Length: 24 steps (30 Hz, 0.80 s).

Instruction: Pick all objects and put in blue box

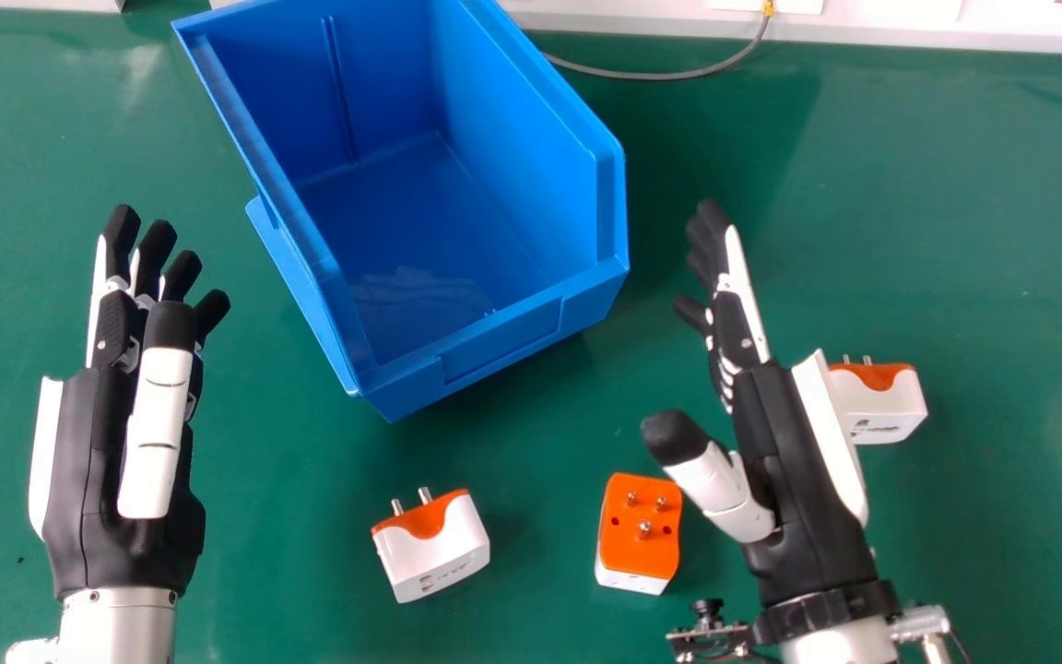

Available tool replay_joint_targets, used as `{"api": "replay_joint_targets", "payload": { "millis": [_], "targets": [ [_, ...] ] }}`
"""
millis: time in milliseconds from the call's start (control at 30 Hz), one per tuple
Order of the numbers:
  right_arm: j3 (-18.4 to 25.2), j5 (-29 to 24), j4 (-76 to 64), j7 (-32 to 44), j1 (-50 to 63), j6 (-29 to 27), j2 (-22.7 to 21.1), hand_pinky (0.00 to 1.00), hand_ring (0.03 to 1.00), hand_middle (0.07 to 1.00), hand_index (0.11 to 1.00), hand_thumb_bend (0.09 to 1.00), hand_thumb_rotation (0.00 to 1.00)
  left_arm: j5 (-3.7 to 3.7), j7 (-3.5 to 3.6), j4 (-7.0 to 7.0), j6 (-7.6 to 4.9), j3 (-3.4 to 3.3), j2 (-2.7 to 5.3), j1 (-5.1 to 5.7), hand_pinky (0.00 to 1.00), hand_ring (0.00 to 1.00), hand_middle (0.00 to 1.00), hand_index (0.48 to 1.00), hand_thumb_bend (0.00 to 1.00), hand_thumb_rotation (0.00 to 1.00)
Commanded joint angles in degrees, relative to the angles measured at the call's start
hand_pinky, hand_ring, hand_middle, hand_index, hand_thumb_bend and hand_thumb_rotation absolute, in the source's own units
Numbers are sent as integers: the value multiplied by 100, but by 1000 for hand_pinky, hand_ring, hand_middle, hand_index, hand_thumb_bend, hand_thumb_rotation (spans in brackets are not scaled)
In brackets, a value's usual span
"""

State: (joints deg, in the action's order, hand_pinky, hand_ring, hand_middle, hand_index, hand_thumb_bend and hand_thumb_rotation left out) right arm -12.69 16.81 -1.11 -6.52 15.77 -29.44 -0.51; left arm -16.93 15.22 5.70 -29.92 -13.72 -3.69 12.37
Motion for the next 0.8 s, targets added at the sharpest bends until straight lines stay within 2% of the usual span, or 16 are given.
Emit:
{"api": "replay_joint_targets", "payload": {
  "millis": [0,67,267,367,433,500,700,767],
  "targets": [
    [120,62,-47,-147,-140,-117,-9,922,994,1000,1000,853,1000,-28,13,-83,-37,16,9,-28,921,965,982,985,712,764],
    [180,86,-36,-201,-181,-95,-8,926,995,1000,1000,850,1000,-54,20,-94,-24,16,13,-23,921,965,983,985,705,766],
    [368,228,-52,-436,-298,2,42,932,996,1000,1000,847,1000,-31,39,-60,-75,-2,-21,-32,922,966,983,985,704,765],
    [477,159,-14,-433,-406,79,6,939,997,1000,1000,847,1000,36,-4,-48,-103,-12,-19,-30,923,967,984,986,704,765],
    [557,167,33,-485,-479,84,-6,947,998,1000,1000,853,1000,57,-2,-48,-106,-12,-30,-21,921,965,984,986,711,768],
    [612,171,71,-522,-529,72,-11,947,998,1000,1000,853,1000,46,16,-41,-117,-12,-37,-17,921,965,984,986,711,768],
    [841,190,292,-680,-768,-5,-76,962,999,1000,1000,866,1000,82,3,-41,-109,-16,-60,-24,923,966,986,988,718,776],
    [900,220,389,-741,-849,-34,-114,966,999,1000,1000,868,1000,60,8,-51,-100,-16,-54,-25,924,967,986,988,721,779]
  ]
}}
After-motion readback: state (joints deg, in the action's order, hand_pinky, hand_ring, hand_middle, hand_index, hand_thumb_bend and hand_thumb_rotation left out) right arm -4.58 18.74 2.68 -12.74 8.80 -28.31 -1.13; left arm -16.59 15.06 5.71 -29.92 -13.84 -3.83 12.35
